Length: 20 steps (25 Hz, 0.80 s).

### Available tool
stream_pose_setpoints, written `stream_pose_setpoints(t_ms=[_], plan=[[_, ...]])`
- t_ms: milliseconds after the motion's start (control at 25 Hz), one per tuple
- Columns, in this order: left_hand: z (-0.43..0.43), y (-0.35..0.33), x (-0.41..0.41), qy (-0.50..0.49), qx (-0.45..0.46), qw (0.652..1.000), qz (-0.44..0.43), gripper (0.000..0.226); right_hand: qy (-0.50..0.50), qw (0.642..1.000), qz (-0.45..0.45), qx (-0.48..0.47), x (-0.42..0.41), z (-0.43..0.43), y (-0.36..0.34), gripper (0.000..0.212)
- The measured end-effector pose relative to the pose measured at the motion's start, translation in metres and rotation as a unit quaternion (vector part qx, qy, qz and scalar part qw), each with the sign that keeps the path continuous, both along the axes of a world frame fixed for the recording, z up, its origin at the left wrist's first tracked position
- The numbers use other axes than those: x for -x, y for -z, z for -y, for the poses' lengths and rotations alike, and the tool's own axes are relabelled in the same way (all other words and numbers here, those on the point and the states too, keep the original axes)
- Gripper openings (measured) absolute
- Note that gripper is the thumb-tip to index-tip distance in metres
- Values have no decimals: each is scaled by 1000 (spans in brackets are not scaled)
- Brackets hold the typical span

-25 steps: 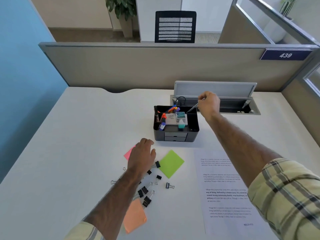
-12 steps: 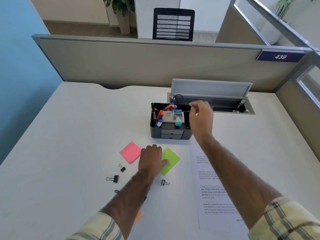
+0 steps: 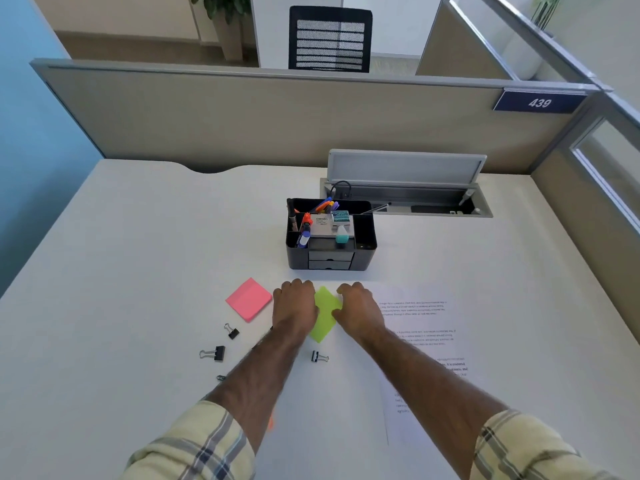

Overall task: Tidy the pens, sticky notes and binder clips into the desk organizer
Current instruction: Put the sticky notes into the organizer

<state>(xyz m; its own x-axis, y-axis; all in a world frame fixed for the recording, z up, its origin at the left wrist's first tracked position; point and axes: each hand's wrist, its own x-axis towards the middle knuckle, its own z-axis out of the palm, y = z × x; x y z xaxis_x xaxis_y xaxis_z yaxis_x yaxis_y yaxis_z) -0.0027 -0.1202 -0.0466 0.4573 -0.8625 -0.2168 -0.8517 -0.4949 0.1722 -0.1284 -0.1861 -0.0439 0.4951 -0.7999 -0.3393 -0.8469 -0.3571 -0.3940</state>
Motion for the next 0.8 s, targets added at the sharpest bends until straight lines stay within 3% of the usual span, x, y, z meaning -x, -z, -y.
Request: stream_pose_setpoints(t_ms=[160,360,520,600,680,800], plan=[[2,0,-6,-26,15,998,-56,19,8,1000,17,-5,-5,5,1,47],[3,-7,-20,-92,95,960,-248,11,68,991,106,-45,-4,17,-5,46],[7,-17,-32,-81,145,925,-343,14,38,988,146,-21,-4,27,-27,12],[7,-23,-36,-82,185,913,-355,13,33,983,179,-9,-6,29,-44,2],[1,-26,-42,-97,222,909,-338,7,50,974,220,15,-5,32,-65,7],[-21,-21,-60,-139,224,933,-244,2,125,941,305,74,1,49,-102,14]])
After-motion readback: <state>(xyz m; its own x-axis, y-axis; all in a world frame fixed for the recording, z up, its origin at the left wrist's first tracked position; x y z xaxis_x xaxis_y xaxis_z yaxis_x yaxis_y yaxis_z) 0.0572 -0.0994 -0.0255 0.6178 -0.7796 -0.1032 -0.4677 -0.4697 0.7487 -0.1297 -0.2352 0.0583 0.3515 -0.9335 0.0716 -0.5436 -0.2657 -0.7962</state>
